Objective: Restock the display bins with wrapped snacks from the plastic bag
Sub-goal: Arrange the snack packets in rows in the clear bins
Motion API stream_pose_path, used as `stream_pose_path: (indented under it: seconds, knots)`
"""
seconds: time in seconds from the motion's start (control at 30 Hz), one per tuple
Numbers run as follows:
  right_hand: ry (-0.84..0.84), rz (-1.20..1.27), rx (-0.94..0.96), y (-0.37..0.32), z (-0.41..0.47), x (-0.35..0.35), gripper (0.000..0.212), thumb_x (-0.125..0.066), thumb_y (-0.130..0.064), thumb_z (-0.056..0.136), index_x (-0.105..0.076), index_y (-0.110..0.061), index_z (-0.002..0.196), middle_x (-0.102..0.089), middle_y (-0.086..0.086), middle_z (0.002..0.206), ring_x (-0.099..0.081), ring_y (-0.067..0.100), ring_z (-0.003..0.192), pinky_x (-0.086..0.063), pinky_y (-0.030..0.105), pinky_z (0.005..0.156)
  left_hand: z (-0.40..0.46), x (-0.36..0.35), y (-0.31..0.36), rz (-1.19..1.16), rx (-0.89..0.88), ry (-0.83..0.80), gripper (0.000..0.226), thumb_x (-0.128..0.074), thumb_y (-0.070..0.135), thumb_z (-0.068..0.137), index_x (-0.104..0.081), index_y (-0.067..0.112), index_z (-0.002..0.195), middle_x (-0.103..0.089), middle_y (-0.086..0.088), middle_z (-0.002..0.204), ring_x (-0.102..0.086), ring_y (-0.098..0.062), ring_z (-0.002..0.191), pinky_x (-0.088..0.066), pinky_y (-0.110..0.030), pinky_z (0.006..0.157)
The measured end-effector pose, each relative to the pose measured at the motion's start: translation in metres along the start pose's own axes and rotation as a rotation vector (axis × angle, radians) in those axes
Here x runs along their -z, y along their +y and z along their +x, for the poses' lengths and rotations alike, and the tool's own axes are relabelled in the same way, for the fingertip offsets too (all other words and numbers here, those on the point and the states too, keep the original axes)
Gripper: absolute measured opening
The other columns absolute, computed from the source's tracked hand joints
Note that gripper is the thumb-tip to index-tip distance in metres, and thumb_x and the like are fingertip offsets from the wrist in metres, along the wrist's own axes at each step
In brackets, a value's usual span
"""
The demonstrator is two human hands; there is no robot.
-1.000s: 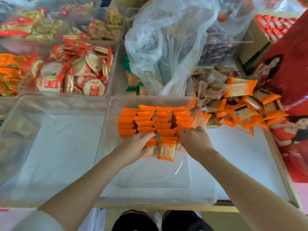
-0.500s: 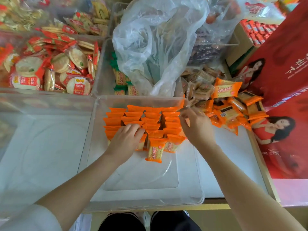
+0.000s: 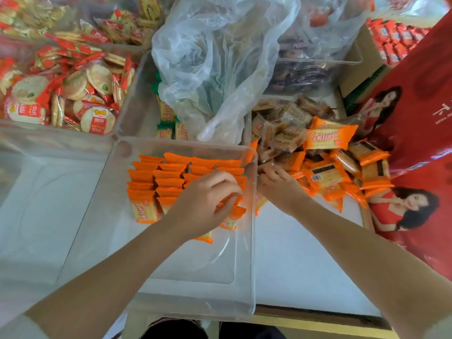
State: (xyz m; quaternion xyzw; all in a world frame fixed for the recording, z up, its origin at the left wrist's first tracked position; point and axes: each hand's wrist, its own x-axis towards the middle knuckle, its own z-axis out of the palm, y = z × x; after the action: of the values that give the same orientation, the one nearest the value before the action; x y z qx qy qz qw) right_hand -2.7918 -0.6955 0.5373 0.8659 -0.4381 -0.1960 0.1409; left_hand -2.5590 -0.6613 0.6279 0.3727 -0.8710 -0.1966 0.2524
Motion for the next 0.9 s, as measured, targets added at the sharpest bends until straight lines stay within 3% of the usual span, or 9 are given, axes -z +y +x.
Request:
stream_pose_path:
  seconds: [0.1, 0.17, 0.23, 0.33, 0.43, 0.57, 0.63, 0.73, 0.9]
  knots:
    - [0.108, 0.093, -0.039, 0.012, -0.027, -0.006, 0.045, -0.082, -0.02, 0.052, -0.07, -0.02, 0.096, -0.067, 0.001, 0.1, -0.062, 0.026, 0.098, -0.043, 0.038, 0.096, 0.021, -0.006, 0.021, -0.028, 0.03, 0.047, 0.024, -0.046, 0.02, 0.089, -0.067, 0.009, 0.093, -0.061, 0.0, 0.098, -0.056, -0.015, 0.09, -0.045, -0.027, 0.076]
    - [0.178, 0.318, -0.146, 0.024, -0.057, 0.002, 0.061, -0.085, -0.024, 0.047, -0.067, -0.017, 0.105, -0.065, 0.004, 0.102, -0.062, 0.028, 0.095, -0.049, 0.039, 0.087, 0.036, -0.015, 0.031, -0.075, 0.045, 0.079, 0.024, -0.046, 0.02, 0.088, -0.065, 0.007, 0.095, -0.06, -0.002, 0.097, -0.056, -0.014, 0.091, -0.044, -0.024, 0.077]
    - [0.24, 0.601, -0.347, 0.038, -0.091, 0.01, 0.064, -0.084, -0.028, 0.059, -0.061, -0.012, 0.117, -0.061, 0.008, 0.107, -0.06, 0.032, 0.098, -0.05, 0.041, 0.08, 0.052, -0.031, 0.043, -0.101, 0.074, 0.09, 0.025, -0.045, 0.02, 0.086, -0.062, 0.006, 0.098, -0.059, -0.002, 0.095, -0.054, -0.013, 0.091, -0.043, -0.024, 0.076]
    - [0.309, 0.981, -0.658, 0.067, -0.136, 0.013, 0.054, -0.074, -0.032, 0.078, -0.055, -0.01, 0.124, -0.058, 0.006, 0.113, -0.054, 0.024, 0.101, -0.042, 0.031, 0.077, 0.083, -0.069, 0.061, -0.036, 0.1, 0.063, 0.021, -0.057, 0.015, 0.083, -0.061, 0.007, 0.102, -0.061, -0.002, 0.094, -0.06, -0.018, 0.088, -0.042, -0.027, 0.074]
    - [0.358, 1.216, -0.815, 0.094, -0.158, 0.001, 0.034, -0.064, -0.037, 0.086, -0.063, -0.015, 0.112, -0.064, -0.001, 0.095, -0.059, 0.02, 0.088, -0.034, 0.023, 0.066, 0.119, -0.117, 0.07, 0.041, 0.099, -0.04, 0.029, -0.065, 0.009, 0.081, -0.06, 0.006, 0.109, -0.061, -0.007, 0.103, -0.06, -0.024, 0.095, -0.043, -0.034, 0.077]
    - [0.383, 1.604, -1.116, 0.11, -0.164, -0.014, 0.016, -0.061, -0.038, 0.089, -0.064, -0.022, 0.089, -0.065, -0.004, 0.08, -0.062, 0.019, 0.086, -0.047, 0.033, 0.08, 0.15, -0.169, 0.067, 0.201, 0.314, -0.263, 0.06, -0.064, 0.044, 0.083, -0.044, 0.01, 0.128, -0.046, -0.01, 0.124, -0.044, -0.028, 0.115, -0.042, -0.038, 0.088]
    - [0.379, 1.868, -1.179, 0.112, -0.164, -0.011, 0.012, -0.06, -0.037, 0.089, -0.063, -0.025, 0.086, -0.062, -0.004, 0.08, -0.062, 0.017, 0.079, -0.051, 0.039, 0.075, 0.155, -0.182, 0.068, 0.25, 0.388, -0.28, 0.066, -0.064, 0.052, 0.079, -0.043, 0.012, 0.126, -0.046, -0.008, 0.124, -0.043, -0.028, 0.116, -0.041, -0.038, 0.087]
    - [0.367, 2.145, -1.243, 0.112, -0.163, -0.005, 0.014, -0.056, -0.033, 0.092, -0.064, -0.023, 0.087, -0.059, 0.002, 0.072, -0.06, 0.014, 0.063, -0.044, 0.03, 0.058, 0.156, -0.191, 0.069, 0.242, 0.451, -0.321, 0.069, -0.067, 0.051, 0.078, -0.039, 0.014, 0.129, -0.045, -0.006, 0.126, -0.041, -0.026, 0.12, -0.044, -0.038, 0.086]
    - [0.344, 2.332, -1.118, 0.102, -0.167, 0.002, 0.019, -0.052, -0.036, 0.093, -0.059, -0.02, 0.099, -0.063, 0.001, 0.078, -0.051, 0.01, 0.053, -0.034, 0.017, 0.039, 0.154, -0.165, 0.077, 0.126, 0.509, -0.277, 0.064, -0.069, 0.039, 0.079, -0.041, 0.014, 0.131, -0.042, -0.005, 0.125, -0.05, -0.026, 0.109, -0.048, -0.039, 0.084]
